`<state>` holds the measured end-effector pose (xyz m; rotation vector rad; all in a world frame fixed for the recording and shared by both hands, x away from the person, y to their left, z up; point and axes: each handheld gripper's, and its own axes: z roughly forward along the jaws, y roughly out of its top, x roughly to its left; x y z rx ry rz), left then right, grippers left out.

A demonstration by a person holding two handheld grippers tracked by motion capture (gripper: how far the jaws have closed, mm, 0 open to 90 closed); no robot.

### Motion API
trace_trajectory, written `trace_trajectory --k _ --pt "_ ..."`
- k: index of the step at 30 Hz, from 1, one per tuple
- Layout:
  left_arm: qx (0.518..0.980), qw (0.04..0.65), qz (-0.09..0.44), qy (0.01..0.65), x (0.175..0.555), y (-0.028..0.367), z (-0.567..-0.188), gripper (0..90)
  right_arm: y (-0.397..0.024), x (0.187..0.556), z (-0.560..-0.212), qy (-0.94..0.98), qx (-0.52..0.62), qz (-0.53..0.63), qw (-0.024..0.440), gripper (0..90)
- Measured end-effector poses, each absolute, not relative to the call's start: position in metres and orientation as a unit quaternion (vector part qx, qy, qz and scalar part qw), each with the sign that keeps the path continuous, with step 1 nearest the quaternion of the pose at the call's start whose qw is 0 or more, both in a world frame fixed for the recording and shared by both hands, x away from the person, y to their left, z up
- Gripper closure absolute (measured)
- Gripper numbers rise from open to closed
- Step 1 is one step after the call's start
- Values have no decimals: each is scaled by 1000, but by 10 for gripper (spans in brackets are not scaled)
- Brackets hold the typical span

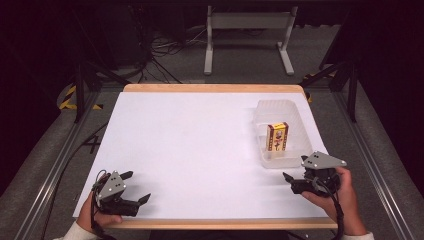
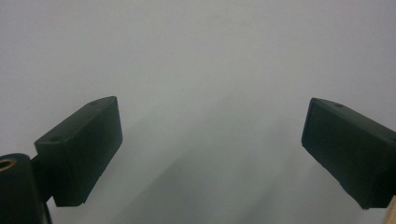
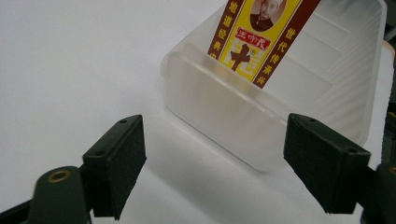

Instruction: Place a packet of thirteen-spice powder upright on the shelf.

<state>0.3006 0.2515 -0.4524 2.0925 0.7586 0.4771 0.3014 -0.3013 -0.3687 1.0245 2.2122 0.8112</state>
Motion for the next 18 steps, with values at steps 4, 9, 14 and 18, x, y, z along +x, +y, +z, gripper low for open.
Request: trace_trajectory --k 4,9,14,18 --pt "833 421 191 304 300 251 -452 59 -307 299 -376 830 378 301 280 205" --pt "832 424 188 304 300 252 -452 59 -313 297 -385 835 371 286 287 186" --pt "831 426 187 304 301 252 -452 59 -323 298 -396 833 375 282 292 176" --pt "830 429 186 303 302 253 -452 59 -334 297 -406 827 382 290 294 169"
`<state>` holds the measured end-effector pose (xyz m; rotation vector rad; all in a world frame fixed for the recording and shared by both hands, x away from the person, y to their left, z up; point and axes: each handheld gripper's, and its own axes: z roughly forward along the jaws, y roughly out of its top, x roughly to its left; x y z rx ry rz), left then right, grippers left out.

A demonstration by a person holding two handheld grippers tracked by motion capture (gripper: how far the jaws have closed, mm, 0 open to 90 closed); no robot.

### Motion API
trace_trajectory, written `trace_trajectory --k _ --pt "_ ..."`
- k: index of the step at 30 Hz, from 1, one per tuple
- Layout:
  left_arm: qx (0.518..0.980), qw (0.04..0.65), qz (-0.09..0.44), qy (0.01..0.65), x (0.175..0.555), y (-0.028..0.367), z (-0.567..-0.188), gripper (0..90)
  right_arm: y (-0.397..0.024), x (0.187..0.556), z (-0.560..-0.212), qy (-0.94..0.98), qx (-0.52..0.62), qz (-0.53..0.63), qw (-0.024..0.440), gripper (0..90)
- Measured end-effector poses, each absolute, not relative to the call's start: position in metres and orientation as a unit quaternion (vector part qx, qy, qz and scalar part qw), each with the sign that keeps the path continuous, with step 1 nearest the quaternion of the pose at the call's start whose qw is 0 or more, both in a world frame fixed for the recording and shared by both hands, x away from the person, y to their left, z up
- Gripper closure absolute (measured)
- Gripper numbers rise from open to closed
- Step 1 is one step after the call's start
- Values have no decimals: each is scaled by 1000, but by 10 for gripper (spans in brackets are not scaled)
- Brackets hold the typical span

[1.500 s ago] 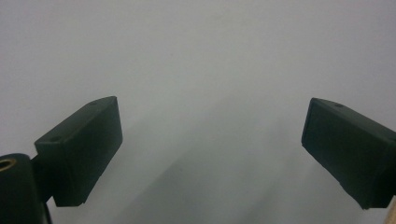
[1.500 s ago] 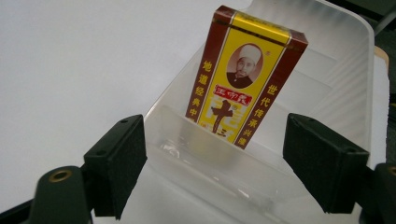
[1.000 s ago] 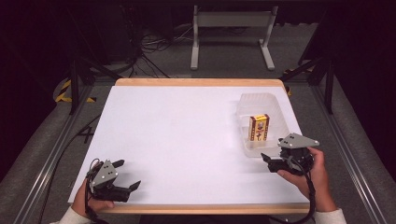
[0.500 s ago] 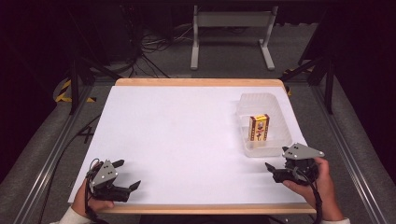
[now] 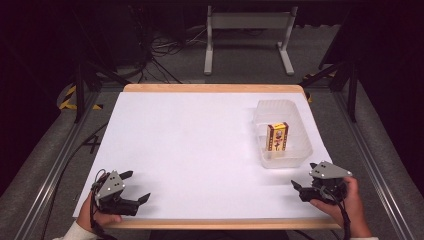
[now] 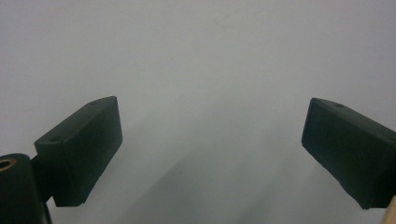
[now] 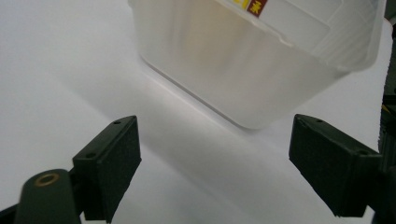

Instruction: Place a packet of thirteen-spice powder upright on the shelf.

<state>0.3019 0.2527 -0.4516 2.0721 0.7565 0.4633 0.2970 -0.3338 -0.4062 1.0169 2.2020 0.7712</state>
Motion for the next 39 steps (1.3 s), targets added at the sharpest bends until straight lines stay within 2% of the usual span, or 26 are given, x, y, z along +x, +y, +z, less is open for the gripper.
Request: trace_trajectory --k 7,13,19,39 --pt "829 433 183 303 303 254 -452 57 -350 292 -424 815 395 294 307 152" --pt "827 438 184 299 303 253 -451 56 -366 284 -434 790 433 315 299 129" --pt "825 444 185 298 304 253 -450 54 -376 277 -434 764 458 334 309 104" --pt "828 440 184 297 307 251 -451 52 -363 280 -434 757 453 348 316 51"
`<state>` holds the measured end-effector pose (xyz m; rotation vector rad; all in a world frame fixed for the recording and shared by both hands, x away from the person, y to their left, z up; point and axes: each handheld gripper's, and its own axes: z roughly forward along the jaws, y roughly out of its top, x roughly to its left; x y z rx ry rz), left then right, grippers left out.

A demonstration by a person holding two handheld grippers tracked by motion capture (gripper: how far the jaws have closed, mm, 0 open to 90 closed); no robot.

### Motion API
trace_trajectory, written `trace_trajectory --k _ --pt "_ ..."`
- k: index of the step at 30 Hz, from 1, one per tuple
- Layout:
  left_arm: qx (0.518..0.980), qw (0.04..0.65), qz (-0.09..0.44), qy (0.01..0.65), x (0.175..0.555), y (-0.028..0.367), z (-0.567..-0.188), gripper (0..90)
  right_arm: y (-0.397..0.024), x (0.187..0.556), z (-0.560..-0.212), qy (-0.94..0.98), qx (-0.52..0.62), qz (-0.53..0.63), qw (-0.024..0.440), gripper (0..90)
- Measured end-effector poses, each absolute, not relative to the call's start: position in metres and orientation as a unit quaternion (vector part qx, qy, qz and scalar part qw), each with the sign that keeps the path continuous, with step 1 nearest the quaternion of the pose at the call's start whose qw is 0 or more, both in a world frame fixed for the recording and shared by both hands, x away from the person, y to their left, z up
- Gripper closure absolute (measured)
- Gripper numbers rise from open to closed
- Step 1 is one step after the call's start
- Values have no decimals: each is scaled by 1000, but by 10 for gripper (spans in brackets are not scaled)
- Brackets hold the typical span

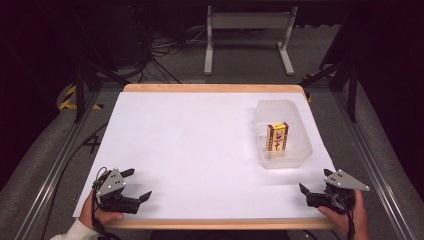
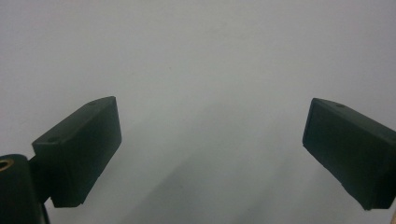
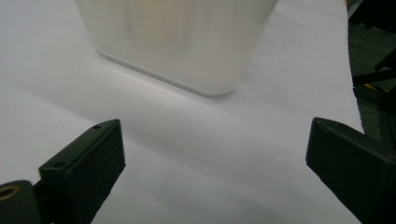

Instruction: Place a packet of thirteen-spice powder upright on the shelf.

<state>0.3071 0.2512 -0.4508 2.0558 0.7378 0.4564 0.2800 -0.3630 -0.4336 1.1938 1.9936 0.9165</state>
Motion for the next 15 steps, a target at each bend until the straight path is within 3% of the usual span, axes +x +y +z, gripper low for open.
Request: trace_trajectory --k 15 --pt "828 437 184 299 311 249 -451 52 -355 278 -431 760 442 356 316 58"
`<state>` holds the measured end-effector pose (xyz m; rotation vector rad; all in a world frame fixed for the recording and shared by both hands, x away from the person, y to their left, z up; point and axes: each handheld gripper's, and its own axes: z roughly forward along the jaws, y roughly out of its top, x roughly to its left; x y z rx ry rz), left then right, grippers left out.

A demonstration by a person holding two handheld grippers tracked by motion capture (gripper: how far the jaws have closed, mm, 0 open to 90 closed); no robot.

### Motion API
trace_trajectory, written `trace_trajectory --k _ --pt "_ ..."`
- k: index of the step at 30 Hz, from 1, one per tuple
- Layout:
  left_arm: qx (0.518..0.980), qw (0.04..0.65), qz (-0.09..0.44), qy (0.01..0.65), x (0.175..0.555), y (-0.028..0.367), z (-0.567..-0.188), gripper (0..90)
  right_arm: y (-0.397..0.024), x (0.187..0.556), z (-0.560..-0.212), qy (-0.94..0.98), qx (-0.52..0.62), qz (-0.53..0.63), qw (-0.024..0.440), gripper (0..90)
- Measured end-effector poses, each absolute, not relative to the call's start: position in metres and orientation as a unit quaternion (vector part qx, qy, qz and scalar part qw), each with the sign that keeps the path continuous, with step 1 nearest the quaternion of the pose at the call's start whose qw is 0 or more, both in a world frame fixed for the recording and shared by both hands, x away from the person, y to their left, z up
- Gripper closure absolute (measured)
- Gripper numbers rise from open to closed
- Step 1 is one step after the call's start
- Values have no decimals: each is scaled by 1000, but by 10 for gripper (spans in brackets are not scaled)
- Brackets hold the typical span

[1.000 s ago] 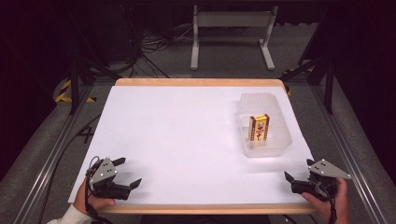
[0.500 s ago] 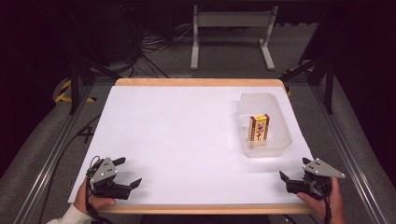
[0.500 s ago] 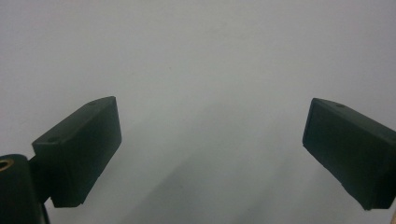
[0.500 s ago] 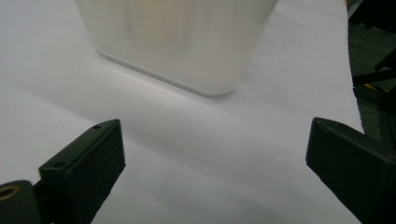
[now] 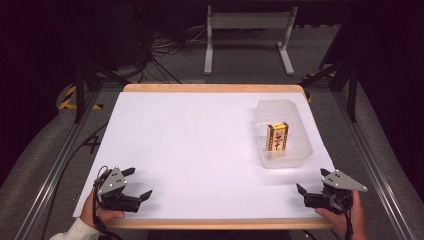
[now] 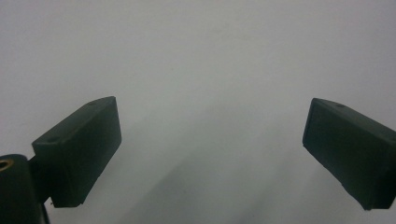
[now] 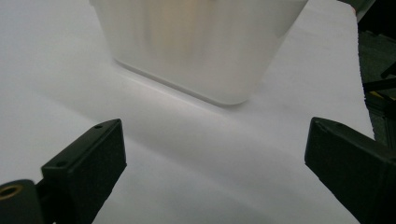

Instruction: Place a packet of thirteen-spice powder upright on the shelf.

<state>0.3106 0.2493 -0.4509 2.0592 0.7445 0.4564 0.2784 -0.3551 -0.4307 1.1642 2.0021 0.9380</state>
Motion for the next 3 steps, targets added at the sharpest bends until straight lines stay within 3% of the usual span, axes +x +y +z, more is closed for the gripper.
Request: trace_trajectory --k 3 --pt "828 438 184 299 310 248 -450 52 -356 278 -430 757 443 360 317 59"
